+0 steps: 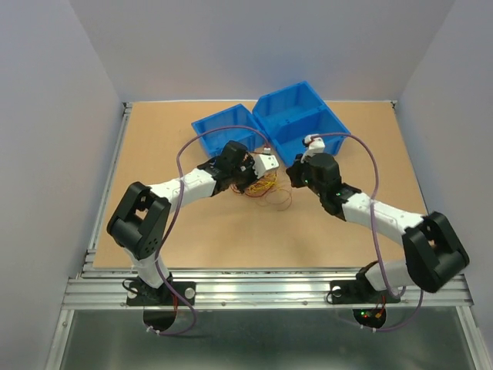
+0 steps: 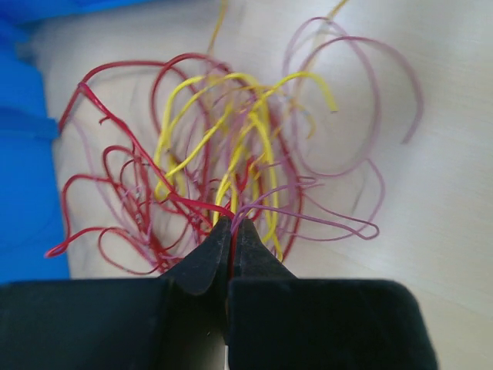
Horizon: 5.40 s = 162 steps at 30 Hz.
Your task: Untangle the cables
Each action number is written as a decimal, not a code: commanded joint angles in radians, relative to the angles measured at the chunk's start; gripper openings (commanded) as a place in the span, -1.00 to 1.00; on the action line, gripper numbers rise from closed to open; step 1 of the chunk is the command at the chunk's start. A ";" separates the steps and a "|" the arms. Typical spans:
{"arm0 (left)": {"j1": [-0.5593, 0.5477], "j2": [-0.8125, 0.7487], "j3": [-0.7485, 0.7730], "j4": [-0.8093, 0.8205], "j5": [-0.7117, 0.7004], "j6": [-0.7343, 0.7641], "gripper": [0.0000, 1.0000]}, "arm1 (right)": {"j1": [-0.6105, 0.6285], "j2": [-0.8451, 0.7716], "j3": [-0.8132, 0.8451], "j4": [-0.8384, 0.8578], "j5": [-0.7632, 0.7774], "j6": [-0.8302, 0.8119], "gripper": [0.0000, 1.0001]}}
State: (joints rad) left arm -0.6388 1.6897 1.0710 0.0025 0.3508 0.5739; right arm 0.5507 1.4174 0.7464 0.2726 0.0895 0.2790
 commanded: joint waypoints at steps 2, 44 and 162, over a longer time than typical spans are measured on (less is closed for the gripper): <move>0.042 0.053 0.049 0.073 -0.206 -0.094 -0.98 | 0.002 -0.194 -0.091 0.066 0.242 0.060 -0.99; -0.108 -0.150 -0.091 0.488 0.136 -0.121 0.30 | 0.003 -0.459 -0.077 0.186 -0.028 0.276 -0.99; -0.122 0.191 -0.043 0.699 -0.115 -0.241 -0.60 | 0.002 -1.407 -0.289 -0.041 0.722 0.187 -0.99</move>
State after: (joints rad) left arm -0.7876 1.8812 0.9829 0.7059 0.1963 0.3820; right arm 0.5510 0.0044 0.4549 0.2852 0.6834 0.4683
